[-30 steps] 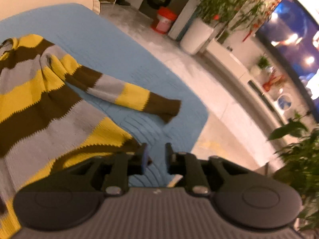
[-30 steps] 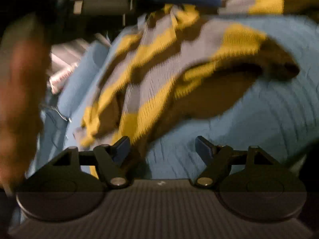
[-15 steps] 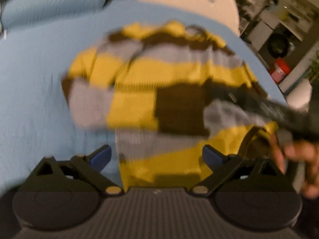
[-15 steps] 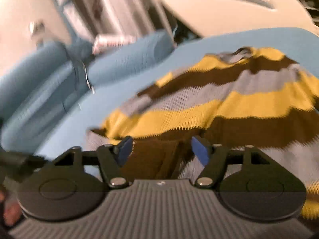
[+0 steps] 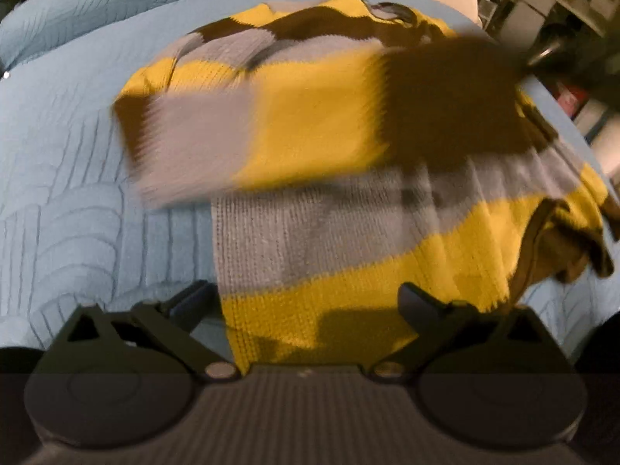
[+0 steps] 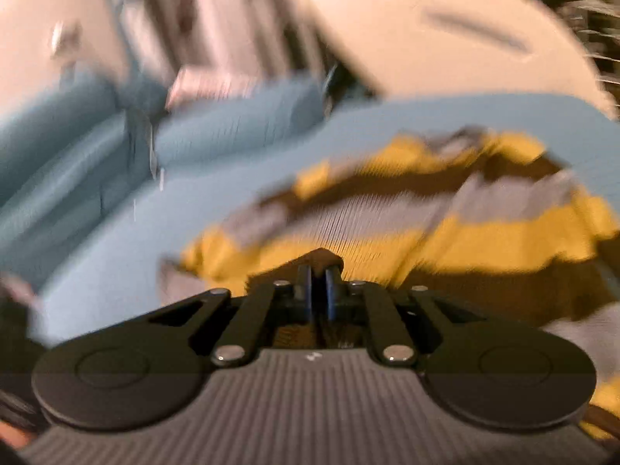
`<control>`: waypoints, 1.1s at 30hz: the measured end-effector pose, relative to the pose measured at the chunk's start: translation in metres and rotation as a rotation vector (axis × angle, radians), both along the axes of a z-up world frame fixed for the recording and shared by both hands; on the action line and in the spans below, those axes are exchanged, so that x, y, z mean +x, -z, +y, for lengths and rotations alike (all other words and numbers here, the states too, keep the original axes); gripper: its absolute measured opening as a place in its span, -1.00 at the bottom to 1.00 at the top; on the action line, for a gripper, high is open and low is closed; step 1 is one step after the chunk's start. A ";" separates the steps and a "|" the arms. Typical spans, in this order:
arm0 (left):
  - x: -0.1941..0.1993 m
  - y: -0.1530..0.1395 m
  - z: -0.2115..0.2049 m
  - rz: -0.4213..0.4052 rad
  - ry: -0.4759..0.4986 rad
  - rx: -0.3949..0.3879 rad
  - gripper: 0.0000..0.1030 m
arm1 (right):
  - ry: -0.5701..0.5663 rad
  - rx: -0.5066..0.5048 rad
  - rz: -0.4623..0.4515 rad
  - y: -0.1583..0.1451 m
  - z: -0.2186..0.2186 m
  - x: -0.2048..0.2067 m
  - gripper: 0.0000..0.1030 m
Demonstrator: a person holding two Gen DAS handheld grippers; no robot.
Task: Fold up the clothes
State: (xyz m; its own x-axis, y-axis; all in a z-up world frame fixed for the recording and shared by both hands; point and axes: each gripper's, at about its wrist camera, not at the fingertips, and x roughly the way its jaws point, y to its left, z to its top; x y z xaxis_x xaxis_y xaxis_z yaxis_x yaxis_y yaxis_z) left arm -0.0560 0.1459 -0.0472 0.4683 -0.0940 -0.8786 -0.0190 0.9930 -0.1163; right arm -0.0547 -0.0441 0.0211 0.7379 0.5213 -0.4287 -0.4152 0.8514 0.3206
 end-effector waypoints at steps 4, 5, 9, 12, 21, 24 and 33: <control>0.003 0.000 0.000 0.006 -0.014 -0.013 1.00 | 0.166 0.047 -0.066 -0.038 -0.068 -0.033 -0.80; 0.004 0.001 0.000 0.008 -0.015 -0.012 1.00 | 0.213 0.030 -0.037 -0.037 -0.086 -0.038 -0.80; 0.006 0.002 -0.006 0.014 -0.008 0.018 1.00 | 0.368 -0.065 0.125 -0.001 -0.129 -0.043 -0.80; 0.007 0.002 -0.007 0.011 -0.001 0.026 1.00 | 0.372 -0.131 0.375 0.056 -0.142 -0.024 -0.75; 0.005 0.002 -0.006 0.002 0.010 0.027 1.00 | 0.564 0.034 0.279 0.041 -0.207 -0.023 0.53; 0.005 0.004 -0.008 0.002 0.011 0.035 1.00 | 0.782 0.094 0.268 0.046 -0.264 -0.030 0.53; 0.004 0.004 -0.009 0.001 0.010 0.035 1.00 | 0.968 0.207 0.510 0.106 -0.347 -0.001 0.58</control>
State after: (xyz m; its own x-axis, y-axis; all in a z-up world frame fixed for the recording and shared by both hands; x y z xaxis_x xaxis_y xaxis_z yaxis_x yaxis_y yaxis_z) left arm -0.0520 0.1369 -0.0513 0.4662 -0.0674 -0.8821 -0.0094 0.9967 -0.0812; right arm -0.0554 -0.3913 -0.0854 0.6337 -0.0823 -0.7692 0.6162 0.6548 0.4376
